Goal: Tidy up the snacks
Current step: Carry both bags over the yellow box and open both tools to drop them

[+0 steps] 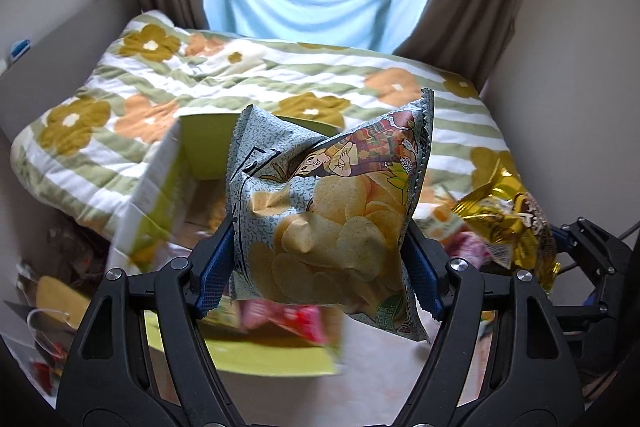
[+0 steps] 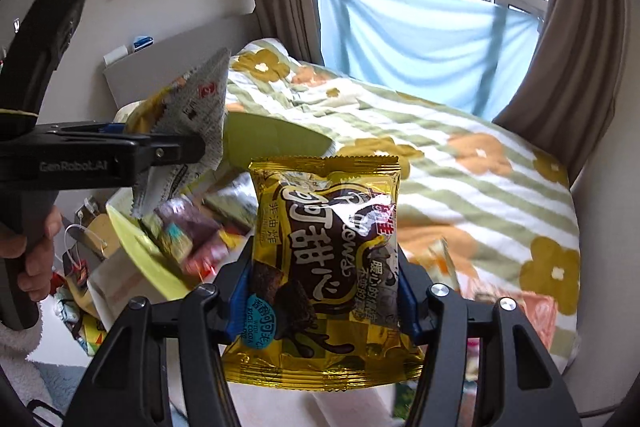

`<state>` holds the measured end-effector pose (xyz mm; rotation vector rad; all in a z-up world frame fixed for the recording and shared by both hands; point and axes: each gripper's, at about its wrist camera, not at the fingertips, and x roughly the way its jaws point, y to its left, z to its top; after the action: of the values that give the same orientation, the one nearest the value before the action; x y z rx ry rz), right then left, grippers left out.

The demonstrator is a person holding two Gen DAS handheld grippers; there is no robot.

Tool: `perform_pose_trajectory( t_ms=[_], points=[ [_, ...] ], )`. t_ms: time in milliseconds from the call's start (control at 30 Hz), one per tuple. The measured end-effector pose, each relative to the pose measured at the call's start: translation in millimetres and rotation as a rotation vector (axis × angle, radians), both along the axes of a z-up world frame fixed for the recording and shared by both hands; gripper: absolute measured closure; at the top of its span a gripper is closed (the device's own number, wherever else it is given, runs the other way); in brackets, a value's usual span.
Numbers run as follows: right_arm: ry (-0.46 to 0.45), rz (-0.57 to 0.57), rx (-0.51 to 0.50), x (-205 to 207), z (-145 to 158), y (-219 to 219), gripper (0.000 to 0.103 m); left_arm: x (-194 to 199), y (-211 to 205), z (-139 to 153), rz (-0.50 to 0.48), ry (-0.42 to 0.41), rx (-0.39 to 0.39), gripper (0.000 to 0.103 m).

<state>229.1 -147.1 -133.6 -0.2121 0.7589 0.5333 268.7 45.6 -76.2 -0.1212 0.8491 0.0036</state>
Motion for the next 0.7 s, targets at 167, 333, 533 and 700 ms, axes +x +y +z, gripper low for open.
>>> perform_pose_trajectory(
  t_ms=[167,333,533,700],
  points=[
    [0.018,-0.012,0.007,16,-4,55,0.048,25,63,-13,-0.011,0.054,0.018,0.030],
    [0.051,-0.032,0.007,27,-16,102,0.048,54,112,-42,-0.066,0.135,-0.019,0.030],
    [0.099,-0.110,-0.021,31,-31,138,0.048,78,130,-70,-0.184,0.181,-0.043,0.026],
    [0.148,-0.155,-0.059,28,-45,149,0.049,85,128,-81,-0.253,0.166,-0.020,0.000]
  ],
)
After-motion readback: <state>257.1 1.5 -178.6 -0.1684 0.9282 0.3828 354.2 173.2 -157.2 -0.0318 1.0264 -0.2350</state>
